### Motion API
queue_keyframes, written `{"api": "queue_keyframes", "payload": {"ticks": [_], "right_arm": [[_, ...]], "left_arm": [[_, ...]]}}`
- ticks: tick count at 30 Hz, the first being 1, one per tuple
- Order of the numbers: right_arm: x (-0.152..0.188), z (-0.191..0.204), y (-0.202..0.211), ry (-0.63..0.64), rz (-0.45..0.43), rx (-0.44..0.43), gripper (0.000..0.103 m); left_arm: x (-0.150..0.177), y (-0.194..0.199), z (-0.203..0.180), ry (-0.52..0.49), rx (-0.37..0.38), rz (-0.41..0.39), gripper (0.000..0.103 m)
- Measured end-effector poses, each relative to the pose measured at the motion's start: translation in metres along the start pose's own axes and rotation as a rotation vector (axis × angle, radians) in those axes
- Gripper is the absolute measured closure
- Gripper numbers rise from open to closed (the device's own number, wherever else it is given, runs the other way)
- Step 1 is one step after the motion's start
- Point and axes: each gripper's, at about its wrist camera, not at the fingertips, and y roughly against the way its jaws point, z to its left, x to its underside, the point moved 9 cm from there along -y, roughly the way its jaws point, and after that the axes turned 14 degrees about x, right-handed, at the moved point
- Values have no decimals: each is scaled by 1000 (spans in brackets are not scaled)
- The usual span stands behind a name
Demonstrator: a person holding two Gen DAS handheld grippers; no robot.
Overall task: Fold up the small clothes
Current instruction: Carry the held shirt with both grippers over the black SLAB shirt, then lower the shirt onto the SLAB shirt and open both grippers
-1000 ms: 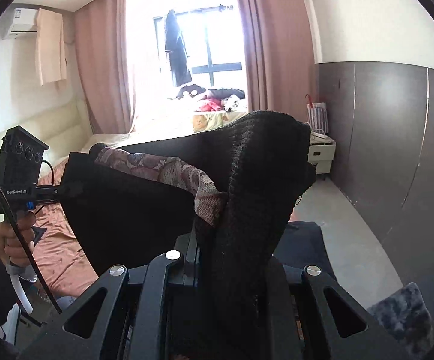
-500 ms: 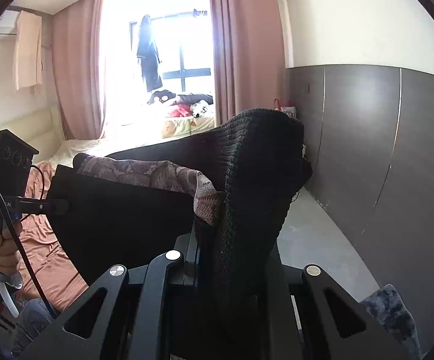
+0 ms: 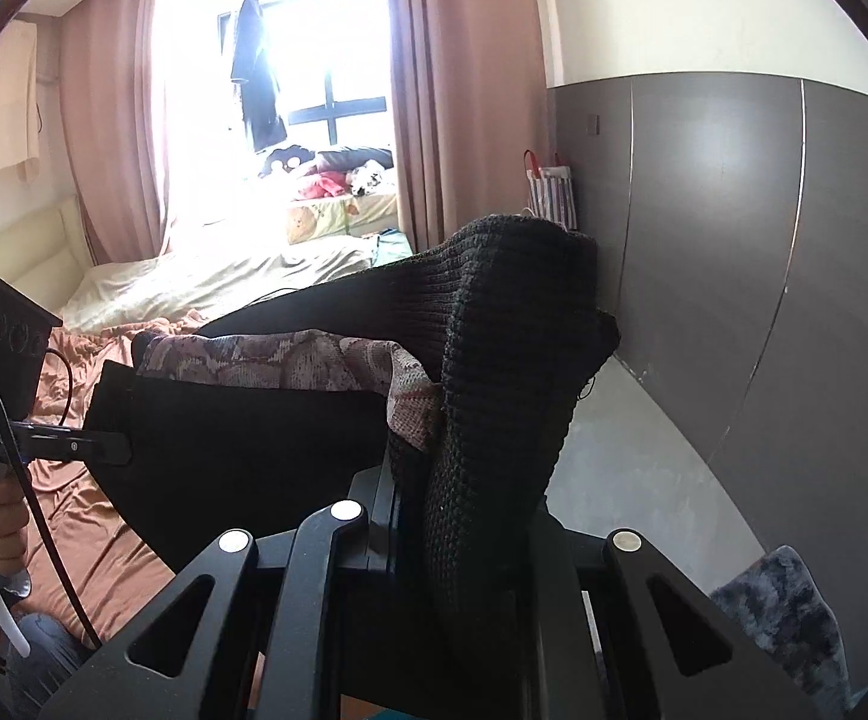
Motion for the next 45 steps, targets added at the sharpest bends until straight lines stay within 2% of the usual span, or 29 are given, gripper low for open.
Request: {"api": "queue_keyframes", "payload": {"ticks": [6,16,19,20,24,29,37,45], "right_arm": [[1,14,5,1,17,4,92],[0,23,53,-4,-7,23,92],[9,12,67,-5,-11,29,92],[12,-3,69,-10,-14,30,92],[25,-24,54,-28,-10,33,92],[27,-26,19,-48,32,39,92],[5,-19,-41,-46,74,46,92],[-8,-9,-113,-8,168,56,92]], "left_arm": [[-6,-6,14,26,46,2,98],[5,-6,-23,-2,102,5,98],[8,-5,-29,-5,99,7,98],[8,-6,-29,-3,97,6,98],[6,-8,-28,-15,78,8,98],[-1,-13,-7,0,57,14,98],[-23,-21,56,44,-15,-16,98],[-36,-34,125,103,-60,-7,98]]}}
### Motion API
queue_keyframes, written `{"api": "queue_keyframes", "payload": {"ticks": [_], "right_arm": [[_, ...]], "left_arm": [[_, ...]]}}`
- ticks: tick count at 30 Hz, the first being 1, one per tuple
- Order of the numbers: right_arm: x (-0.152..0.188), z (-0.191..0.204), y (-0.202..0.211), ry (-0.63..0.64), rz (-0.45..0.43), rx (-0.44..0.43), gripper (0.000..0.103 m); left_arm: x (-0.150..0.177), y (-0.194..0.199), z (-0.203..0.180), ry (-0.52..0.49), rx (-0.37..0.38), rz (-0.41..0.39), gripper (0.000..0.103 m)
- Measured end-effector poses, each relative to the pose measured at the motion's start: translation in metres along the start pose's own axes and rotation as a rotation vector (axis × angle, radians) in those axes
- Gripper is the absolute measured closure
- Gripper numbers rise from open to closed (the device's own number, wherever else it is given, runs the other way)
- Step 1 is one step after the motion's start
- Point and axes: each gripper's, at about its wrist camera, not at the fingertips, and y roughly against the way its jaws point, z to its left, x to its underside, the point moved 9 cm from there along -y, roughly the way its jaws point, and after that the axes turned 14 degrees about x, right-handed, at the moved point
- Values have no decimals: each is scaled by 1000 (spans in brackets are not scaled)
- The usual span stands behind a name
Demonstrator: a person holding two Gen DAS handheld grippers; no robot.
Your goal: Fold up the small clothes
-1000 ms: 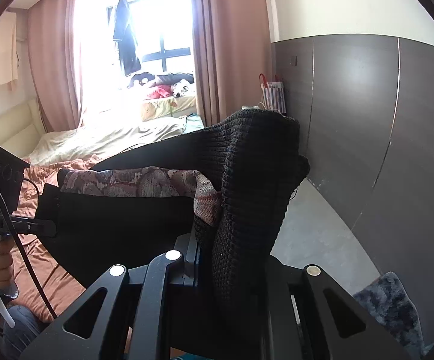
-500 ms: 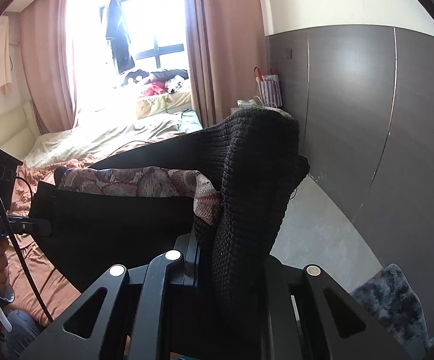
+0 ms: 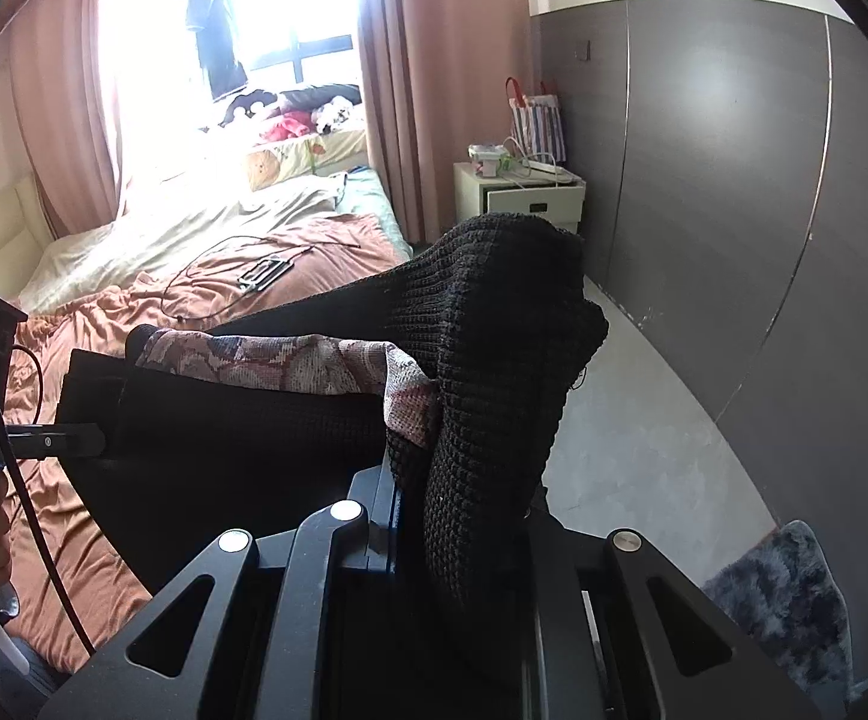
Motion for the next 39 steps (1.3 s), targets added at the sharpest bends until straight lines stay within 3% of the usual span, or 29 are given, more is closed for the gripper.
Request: {"api": "queue_keyframes", "payload": {"ticks": [9,13,15,17,19,21,23,27,29,31,33,39], "right_arm": [[-25,14,-47,24,72,10,92],[-28,24,-72,40,102,18,92],[-28,28,-88,43,125,28,90],[-26,25,-110,47,185,97,76],[-26,15,-124,28,233,161,54],[-32,5,-124,-4,225,179,53],[-36,-9,-118,-44,211,202,50],[-28,-17,-98,-52,197,208,50],[-19,-8,-86,-21,186,176,59],[-3,1,-78,19,185,150,79],[13,5,-69,65,194,129,86],[51,-7,-45,106,188,88,87]], "left_arm": [[-7,-20,73,86,-18,-1,98],[-7,-24,98,96,-53,-8,98],[-8,-26,108,57,-106,-8,97],[-10,-30,123,32,-170,-10,94],[-11,-34,143,35,-256,-4,85],[-10,-30,160,64,-323,-12,75],[-9,-23,169,104,-308,-33,69],[-6,-10,177,103,-312,-50,63],[-2,-9,176,93,-308,-36,63],[3,-11,173,81,-296,-23,63],[9,-15,172,75,-296,-2,63],[32,-35,170,62,-297,76,61]]}}
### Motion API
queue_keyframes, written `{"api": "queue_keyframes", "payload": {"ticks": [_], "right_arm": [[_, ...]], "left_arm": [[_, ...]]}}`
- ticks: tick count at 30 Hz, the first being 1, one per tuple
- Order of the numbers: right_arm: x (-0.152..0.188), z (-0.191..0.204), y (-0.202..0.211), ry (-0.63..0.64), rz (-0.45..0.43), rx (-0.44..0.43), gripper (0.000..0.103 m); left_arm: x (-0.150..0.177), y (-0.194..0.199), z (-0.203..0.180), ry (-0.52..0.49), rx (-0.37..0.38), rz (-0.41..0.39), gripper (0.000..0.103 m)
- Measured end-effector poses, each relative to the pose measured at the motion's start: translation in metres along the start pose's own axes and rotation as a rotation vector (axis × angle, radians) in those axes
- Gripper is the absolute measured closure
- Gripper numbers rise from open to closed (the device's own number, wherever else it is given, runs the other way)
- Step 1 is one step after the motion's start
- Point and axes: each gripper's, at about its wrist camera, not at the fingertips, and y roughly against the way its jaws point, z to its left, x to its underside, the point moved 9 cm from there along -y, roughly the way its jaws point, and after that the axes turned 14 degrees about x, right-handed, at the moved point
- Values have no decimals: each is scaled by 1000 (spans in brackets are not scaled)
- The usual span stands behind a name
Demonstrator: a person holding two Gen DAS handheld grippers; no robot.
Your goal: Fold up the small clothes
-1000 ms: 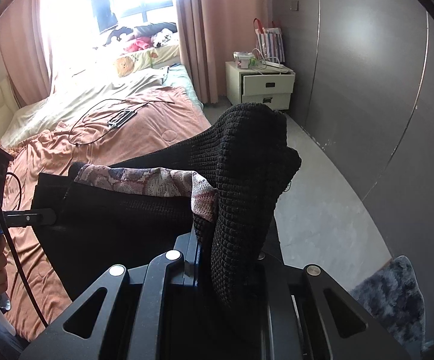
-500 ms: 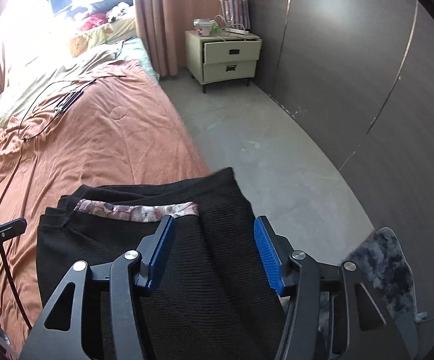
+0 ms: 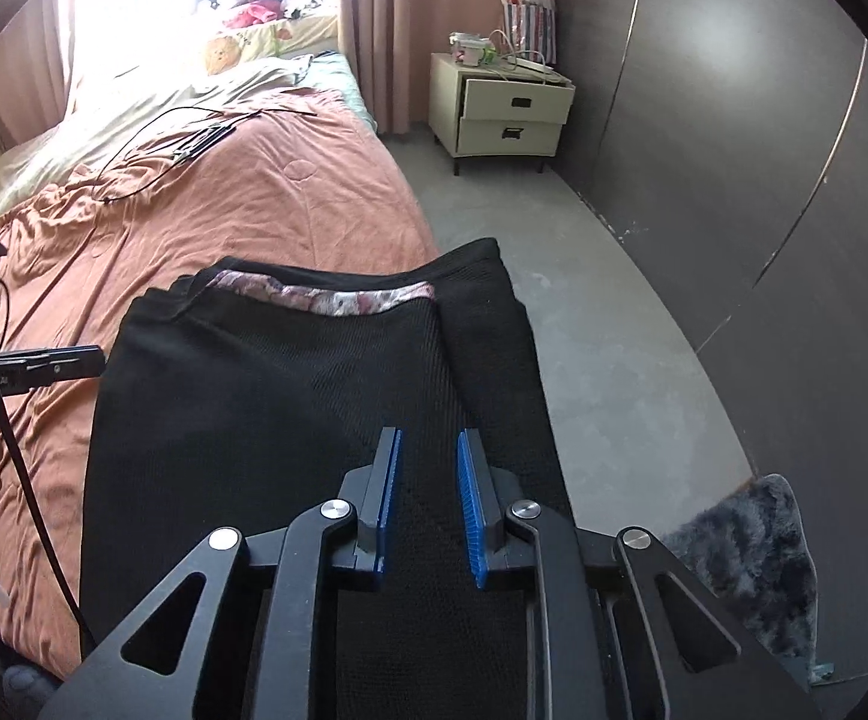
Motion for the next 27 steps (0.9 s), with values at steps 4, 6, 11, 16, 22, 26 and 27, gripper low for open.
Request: {"api": "queue_keyframes", "payload": {"ticks": [4,6,11,16,22,26,27], "right_arm": [[23,-20,-20,-24,57,18,92],[27,-28,-34,-53,77,25,97],[28,-52,-53,-137,92,119,98],[23,-72,-37,-216,70,124,98],[37,-78,30,-208,-51,77,95],[57,-72,58,-185,-80,45,95],[63,-70,61,-179,-79,38,95]], "left_arm": [[12,-13,-5,-19,5,34,60],[16,-19,-4,-22,3,43,60],[20,-25,-3,-10,-1,48,60],[24,-21,-10,-22,-23,48,60],[35,-12,-29,-62,-31,47,51],[46,-10,-38,-62,-34,56,49],[49,-10,-41,-61,-34,63,49]]}}
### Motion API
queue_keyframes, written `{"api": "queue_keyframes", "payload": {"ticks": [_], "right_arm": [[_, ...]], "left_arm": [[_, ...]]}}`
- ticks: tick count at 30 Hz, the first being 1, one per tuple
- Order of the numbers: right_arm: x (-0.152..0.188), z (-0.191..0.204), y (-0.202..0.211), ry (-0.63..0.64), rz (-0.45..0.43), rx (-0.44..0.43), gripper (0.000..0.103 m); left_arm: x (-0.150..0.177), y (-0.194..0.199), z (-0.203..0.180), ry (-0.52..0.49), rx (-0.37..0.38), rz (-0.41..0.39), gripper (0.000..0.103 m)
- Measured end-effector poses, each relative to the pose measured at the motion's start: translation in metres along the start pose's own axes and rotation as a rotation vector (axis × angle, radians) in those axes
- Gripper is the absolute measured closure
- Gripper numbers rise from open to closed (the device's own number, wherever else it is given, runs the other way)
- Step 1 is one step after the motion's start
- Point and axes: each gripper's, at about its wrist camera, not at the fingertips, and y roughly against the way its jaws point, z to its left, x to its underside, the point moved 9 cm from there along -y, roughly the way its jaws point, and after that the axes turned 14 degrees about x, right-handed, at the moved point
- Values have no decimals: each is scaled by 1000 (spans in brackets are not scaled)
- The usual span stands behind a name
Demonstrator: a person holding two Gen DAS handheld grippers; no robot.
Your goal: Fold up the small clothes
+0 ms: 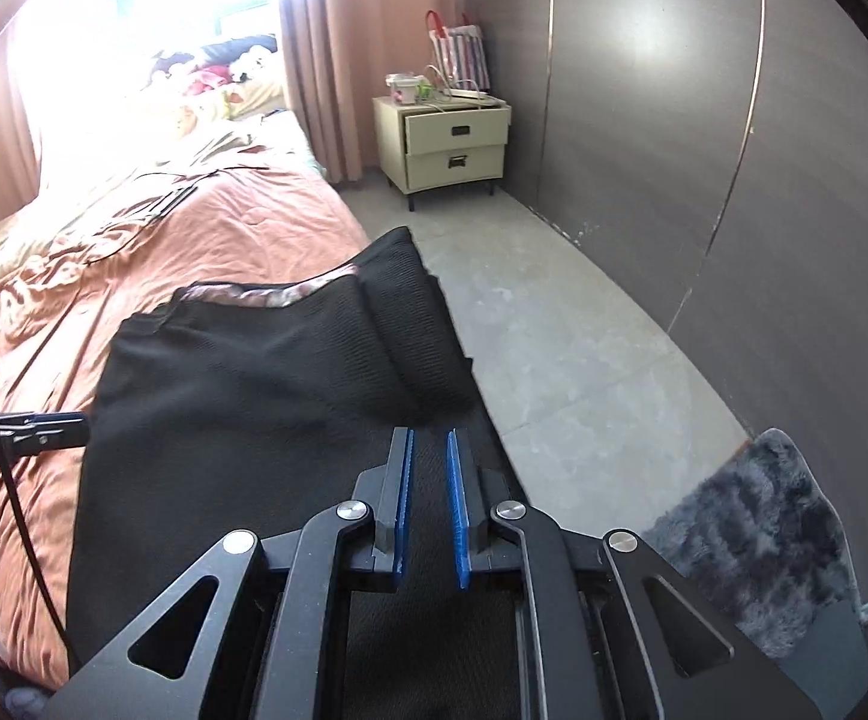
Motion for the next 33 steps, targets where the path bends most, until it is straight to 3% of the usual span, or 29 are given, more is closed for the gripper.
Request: {"api": "queue_keyframes", "payload": {"ticks": [7,16,21,29,32,33], "right_arm": [[31,-12,-14,-9,61,30,95],[50,-24,-32,-103,51,41,95],[39,-3,-35,-102,82,75,95],[35,0,17,-37,80,86,94],[34,2,49,-15,45,98,82],[34,3,59,-12,32,101,65]], "left_arm": [[23,-8,-16,-41,-21,54,49],[35,-21,-18,-48,-22,84,45],[42,-17,-14,-34,-25,86,45],[45,6,-30,-43,-38,75,45],[45,24,-41,-52,-44,49,44],[46,31,-44,-57,-46,41,42]]}}
